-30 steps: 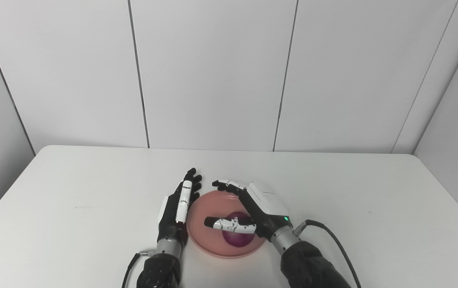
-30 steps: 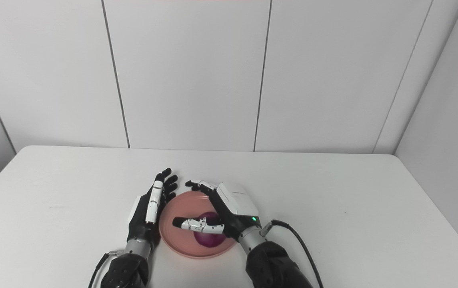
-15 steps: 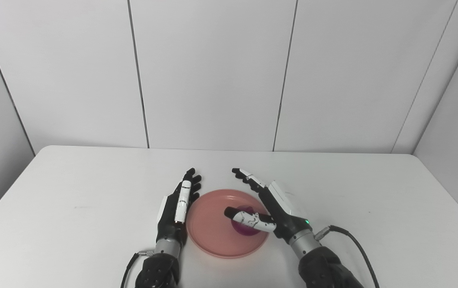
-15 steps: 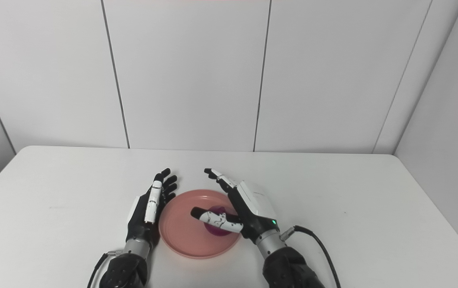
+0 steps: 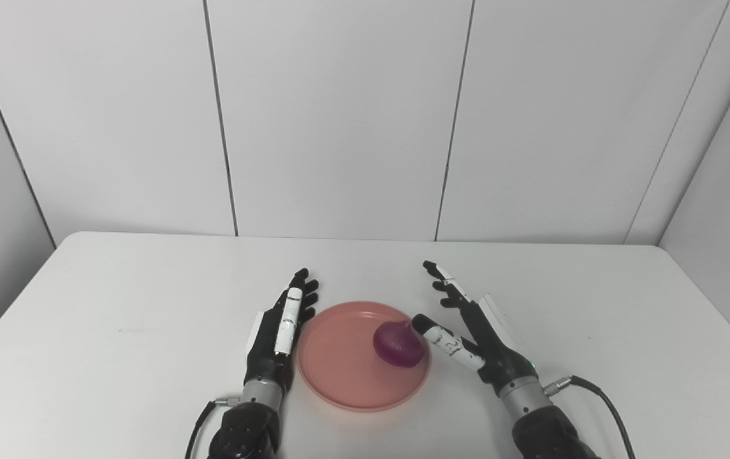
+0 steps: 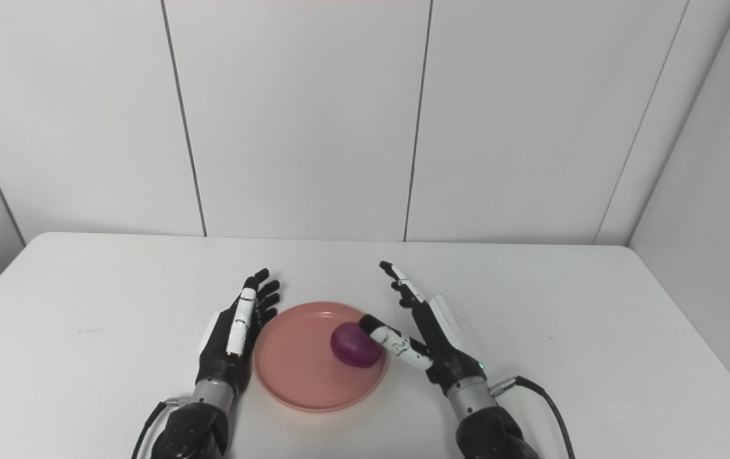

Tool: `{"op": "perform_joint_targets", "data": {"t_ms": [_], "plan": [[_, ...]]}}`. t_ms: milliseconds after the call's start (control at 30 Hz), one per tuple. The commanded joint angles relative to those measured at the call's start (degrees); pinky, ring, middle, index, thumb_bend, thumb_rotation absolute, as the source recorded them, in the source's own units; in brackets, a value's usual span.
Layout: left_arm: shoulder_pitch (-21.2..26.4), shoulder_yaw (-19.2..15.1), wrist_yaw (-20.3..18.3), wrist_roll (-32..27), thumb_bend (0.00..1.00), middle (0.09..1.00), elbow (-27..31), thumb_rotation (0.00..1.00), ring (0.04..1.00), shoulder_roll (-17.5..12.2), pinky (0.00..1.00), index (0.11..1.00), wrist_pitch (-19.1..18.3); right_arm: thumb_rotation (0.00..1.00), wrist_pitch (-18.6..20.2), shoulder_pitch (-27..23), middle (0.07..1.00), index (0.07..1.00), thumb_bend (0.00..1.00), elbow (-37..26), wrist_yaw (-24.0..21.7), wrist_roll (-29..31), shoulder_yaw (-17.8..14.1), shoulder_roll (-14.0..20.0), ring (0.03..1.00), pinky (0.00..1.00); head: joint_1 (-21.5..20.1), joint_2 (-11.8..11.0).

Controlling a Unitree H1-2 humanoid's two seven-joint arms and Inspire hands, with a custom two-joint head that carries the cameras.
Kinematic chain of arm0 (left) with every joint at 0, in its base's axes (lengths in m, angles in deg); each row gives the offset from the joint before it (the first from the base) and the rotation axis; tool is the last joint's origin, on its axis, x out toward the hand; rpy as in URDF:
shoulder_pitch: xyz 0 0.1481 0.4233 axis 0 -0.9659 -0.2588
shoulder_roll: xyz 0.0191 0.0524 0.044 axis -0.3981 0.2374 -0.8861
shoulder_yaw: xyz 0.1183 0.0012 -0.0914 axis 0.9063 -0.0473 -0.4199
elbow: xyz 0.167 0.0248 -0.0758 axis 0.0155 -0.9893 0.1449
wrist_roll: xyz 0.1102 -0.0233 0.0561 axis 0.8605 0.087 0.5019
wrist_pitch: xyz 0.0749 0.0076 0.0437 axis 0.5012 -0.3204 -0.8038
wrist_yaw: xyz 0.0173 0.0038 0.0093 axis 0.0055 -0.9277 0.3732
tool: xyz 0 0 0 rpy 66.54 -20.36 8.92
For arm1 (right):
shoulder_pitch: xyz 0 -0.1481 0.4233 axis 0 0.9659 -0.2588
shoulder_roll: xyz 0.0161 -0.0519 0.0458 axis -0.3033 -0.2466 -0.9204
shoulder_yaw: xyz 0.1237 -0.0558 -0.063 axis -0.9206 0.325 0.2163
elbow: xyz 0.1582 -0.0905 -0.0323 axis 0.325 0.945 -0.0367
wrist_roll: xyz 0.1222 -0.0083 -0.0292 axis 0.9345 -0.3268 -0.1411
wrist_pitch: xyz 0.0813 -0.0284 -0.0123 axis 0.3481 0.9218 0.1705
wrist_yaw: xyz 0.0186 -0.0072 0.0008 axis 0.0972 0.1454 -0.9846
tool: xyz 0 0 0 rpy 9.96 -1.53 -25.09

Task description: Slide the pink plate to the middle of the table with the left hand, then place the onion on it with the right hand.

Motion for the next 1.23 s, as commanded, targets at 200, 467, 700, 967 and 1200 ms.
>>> {"op": "perform_joint_targets", "data": {"t_ms": [200,467,700,967,1200], "plan": [[0.38,-0.57,-0.49,-0.01,0.52,0.894,0.88,1.0,0.903,-1.08,0.93,0.892,0.07,1.0,-0.43,-1.46,0.95,0.961,0.86,2.48,-1.26,5.97,-3.11,-0.45,0.938,0.88,0.33,0.18],[-0.82,-1.21,0.03,0.75,0.54,0.871,1.99,1.0,0.874,-2.4,0.88,0.862,0.27,1.0,-1.74,-1.42,0.951,0.972,0.8,3.32,-1.62,7.47,-3.27,-0.66,0.947,0.9,0.03,0.39],[-1.59,-1.59,-1.85,-1.36,0.53,0.892,2.52,1.0,0.892,-3.2,0.9,0.869,0.91,1.0,-1.1,-1.08,0.953,0.969,0.78,3.11,-1.47,8.14,-3.43,-1.29,0.951,0.92,-0.56,0.6],[-2.2,-2.22,-3.5,-2.24,0.55,0.901,3.16,1.0,0.907,-3.68,0.92,0.885,0.96,1.0,-1.17,-1.45,0.95,0.977,0.8,3.98,-1.57,9.95,-4.41,-2.35,0.948,0.94,-1.0,0.92],[-2.79,-2.71,-4.04,-3.38,0.54,0.892,4.26,1.0,0.902,-4.19,0.92,0.877,0.8,1.0,0.19,-2.0,0.974,0.999,0.8,4.35,-2.71,14.91,-6.38,-4.11,0.985,1.0,-1.24,1.03]]}}
